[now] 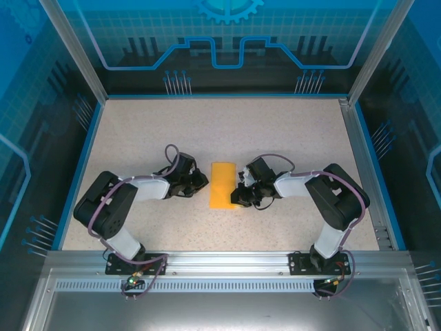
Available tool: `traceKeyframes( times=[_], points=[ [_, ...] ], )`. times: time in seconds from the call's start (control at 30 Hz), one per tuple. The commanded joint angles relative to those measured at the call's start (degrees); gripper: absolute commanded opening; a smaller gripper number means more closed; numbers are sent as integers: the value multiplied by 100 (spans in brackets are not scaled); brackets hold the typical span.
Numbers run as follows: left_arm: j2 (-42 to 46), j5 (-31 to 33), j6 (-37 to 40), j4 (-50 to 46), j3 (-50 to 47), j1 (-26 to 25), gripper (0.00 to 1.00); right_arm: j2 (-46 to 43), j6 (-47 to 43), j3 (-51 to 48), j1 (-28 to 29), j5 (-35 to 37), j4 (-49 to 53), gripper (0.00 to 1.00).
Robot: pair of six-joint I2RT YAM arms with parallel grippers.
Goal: Fold a paper plane with a square sheet of paper (pick it up from the middle)
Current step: Fold the triangle a second time at the center of the table.
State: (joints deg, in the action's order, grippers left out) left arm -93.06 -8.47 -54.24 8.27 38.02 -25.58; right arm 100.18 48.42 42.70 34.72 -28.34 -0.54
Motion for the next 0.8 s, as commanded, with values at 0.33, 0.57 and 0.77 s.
traceKeyframes(
  times=[0.33, 0.57, 0.77],
  points=[
    [121, -1324, 739, -326, 658, -303, 12, -228, -136, 167, -37, 254, 792, 15],
    [-530, -1371, 713, -412, 942, -509, 9, -479, -222, 319, -26, 37, 784, 15],
    [-916, -1284, 678, -641, 1041, -509, 8, -381, -333, 603, 158, -70, 836, 15]
  ],
)
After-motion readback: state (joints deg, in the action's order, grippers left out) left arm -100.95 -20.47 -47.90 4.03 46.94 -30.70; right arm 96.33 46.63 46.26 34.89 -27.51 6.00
